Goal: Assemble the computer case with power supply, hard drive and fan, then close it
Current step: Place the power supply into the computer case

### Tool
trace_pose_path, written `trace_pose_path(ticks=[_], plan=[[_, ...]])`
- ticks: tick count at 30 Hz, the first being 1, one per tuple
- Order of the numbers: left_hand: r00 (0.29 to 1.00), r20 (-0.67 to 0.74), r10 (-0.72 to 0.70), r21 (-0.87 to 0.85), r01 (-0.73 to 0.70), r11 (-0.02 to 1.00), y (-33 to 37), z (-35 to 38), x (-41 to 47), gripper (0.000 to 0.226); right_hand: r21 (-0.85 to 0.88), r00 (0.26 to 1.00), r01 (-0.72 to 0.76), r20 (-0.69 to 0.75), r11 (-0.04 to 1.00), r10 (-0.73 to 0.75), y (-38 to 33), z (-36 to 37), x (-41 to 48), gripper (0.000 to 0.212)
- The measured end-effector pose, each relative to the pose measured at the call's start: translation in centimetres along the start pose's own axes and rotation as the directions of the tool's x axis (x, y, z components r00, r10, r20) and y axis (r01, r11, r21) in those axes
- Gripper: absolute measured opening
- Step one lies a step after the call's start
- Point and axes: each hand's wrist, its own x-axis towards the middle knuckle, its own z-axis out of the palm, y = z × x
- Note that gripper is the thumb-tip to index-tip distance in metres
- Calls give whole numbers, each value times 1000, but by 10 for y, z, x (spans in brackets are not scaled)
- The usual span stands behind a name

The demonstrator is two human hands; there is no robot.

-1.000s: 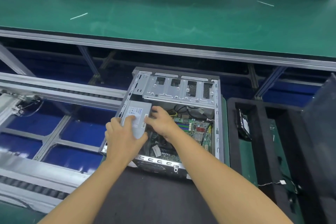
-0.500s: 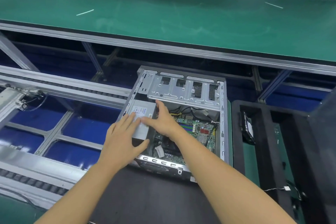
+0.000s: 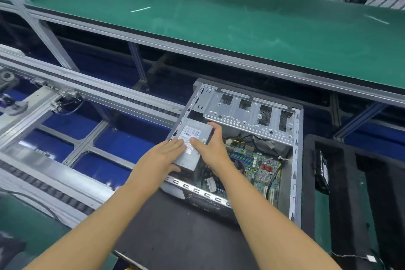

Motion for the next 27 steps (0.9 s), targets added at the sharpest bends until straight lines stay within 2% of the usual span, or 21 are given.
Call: trace_pose_path(ticks=[4,8,14,19,22,27], plan=[[998,17,67,26,-68,997,1,0,-4,69,32,999,32,-12,999,-32,3,-4,1,62],[999,31,34,-35,-33,999,0,2,-2,67,46,998,39,-56,998,-36,6,-12,3,56],[999,25,34,-40,-33,999,2,-4,2,68,-27,995,85,-52,996,-87,2,-8,2,51],[996,48,-78,-164,85,983,5,1,-7,57,-70,990,129,-44,989,-132,-1,-10,0,50],[993,72,-92,-185,104,977,6,3,-6,57,-110,990,130,-46,985,-136,-2,-10,1,52],[975,121,-188,-259,214,942,0,5,-1,58,-118,992,116,-35,986,-121,-2,-12,1,50]])
